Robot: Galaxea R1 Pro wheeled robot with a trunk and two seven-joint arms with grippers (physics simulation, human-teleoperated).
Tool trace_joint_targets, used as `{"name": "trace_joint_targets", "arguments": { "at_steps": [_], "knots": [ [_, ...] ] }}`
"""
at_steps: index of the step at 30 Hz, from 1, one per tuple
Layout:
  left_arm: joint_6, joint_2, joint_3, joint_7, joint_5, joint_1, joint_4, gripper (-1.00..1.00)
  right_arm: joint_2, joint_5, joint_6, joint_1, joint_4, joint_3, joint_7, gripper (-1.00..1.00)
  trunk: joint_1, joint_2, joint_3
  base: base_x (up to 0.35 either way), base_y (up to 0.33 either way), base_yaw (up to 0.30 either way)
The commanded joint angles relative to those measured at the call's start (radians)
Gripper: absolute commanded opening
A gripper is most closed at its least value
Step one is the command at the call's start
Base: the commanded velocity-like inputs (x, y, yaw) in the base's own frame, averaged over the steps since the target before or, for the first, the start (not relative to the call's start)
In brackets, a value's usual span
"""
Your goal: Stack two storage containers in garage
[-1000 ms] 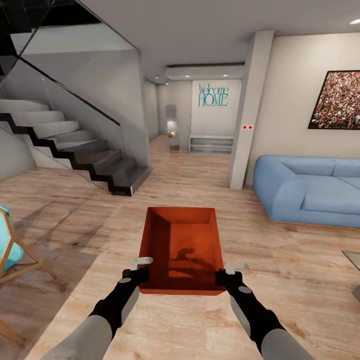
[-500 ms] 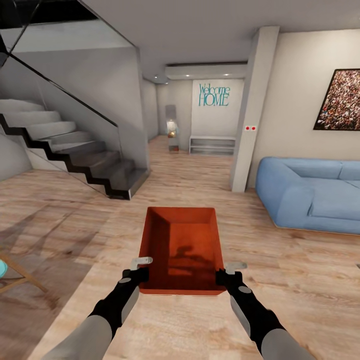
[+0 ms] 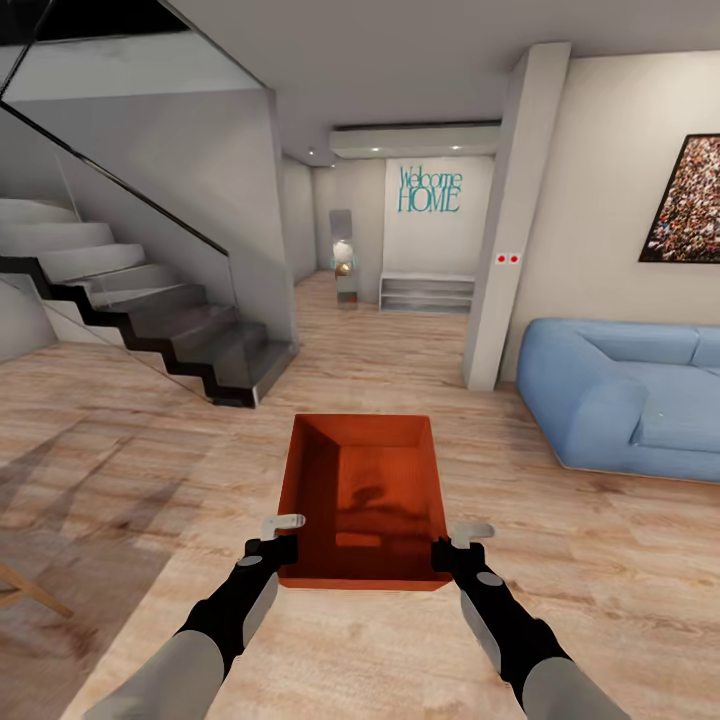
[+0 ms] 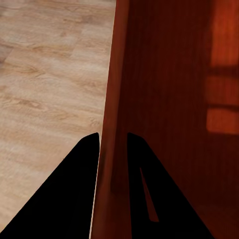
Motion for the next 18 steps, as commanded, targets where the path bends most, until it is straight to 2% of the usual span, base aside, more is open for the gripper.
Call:
{"name": "trace_joint_targets", "arguments": {
  "at_steps": [1,18],
  "knots": [
    [0.007,0.000,0.024,0.090,0.011,0.000,-0.001,-1.00,-0.001,0.005,-0.010,0.000,-0.005,-0.004,-0.013,-1.00,0.001,-0.001,-0.001,0.323,0.000,0.000],
    [0.007,0.000,0.024,0.090,0.011,0.000,0.001,-1.00,0.000,0.001,-0.006,0.000,-0.005,-0.005,-0.013,-1.00,0.001,-0.001,0.002,0.323,0.000,0.000]
  ]
}}
